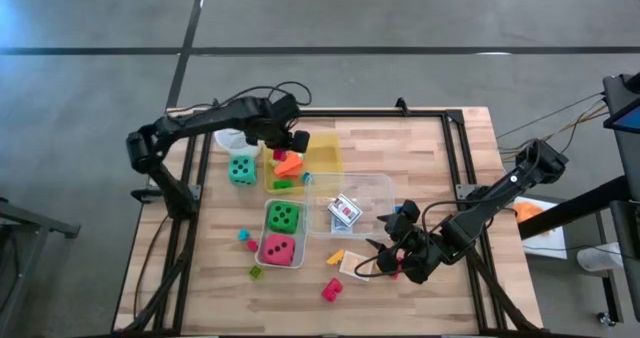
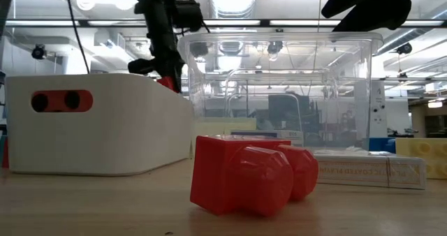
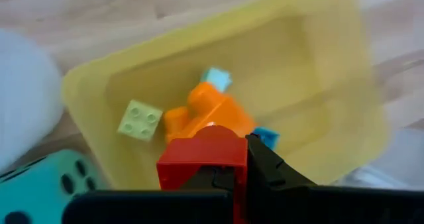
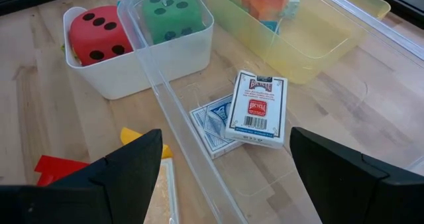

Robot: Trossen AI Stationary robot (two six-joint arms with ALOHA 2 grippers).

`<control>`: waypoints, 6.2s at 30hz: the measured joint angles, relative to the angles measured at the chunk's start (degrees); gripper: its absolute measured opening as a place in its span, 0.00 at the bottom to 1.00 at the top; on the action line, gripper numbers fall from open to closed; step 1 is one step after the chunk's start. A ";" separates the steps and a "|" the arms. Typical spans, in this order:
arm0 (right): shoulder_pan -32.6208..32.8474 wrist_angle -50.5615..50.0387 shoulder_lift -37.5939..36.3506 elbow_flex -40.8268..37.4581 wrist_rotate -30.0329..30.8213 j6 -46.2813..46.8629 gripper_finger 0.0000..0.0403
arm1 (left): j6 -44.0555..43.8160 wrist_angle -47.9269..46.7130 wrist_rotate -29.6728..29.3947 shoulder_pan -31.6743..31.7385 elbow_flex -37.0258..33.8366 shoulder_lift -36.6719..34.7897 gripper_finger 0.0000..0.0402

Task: Pick & Place Toys
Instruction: Put the orange game piece into the yellow bin, then put the blue dice into the white bin

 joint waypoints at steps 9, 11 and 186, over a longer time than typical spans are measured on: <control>0.00 0.01 0.00 0.00 0.01 0.00 0.81 | 2.79 -6.94 -4.38 0.08 2.88 8.64 0.00; 0.01 0.03 0.00 0.00 -0.01 0.00 0.81 | 2.80 -6.75 -4.94 0.12 2.55 9.59 0.00; 0.02 0.02 0.00 0.00 -0.01 0.00 0.81 | -27.12 -28.81 -5.61 -5.72 -12.99 -12.53 0.97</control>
